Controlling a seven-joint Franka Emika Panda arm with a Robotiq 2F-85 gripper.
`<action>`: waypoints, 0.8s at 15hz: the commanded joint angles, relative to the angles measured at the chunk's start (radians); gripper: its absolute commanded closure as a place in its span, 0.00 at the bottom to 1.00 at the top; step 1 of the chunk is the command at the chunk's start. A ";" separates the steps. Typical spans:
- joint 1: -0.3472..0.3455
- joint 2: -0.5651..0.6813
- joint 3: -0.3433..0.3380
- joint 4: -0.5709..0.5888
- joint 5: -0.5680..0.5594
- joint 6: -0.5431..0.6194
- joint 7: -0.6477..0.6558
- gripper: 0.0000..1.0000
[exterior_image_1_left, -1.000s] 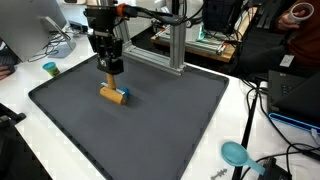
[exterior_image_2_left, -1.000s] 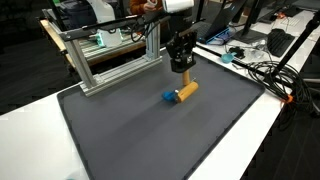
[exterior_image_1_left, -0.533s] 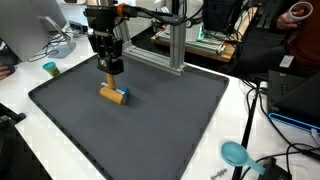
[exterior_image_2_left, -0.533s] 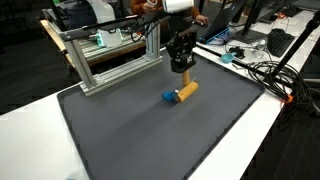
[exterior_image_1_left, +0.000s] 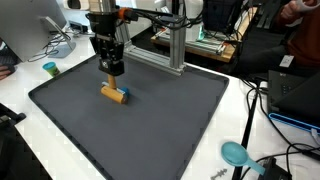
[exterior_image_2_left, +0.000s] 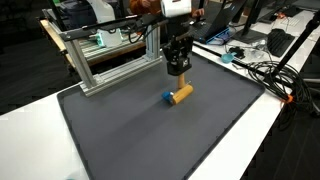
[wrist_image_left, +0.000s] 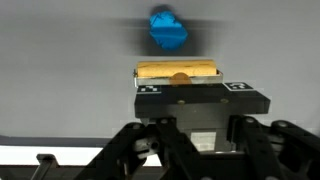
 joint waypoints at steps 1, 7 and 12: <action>0.041 -0.065 -0.040 -0.042 -0.089 0.043 0.078 0.77; 0.043 -0.131 0.013 -0.022 -0.029 -0.179 0.007 0.77; 0.065 -0.080 -0.014 0.006 -0.108 -0.145 0.085 0.77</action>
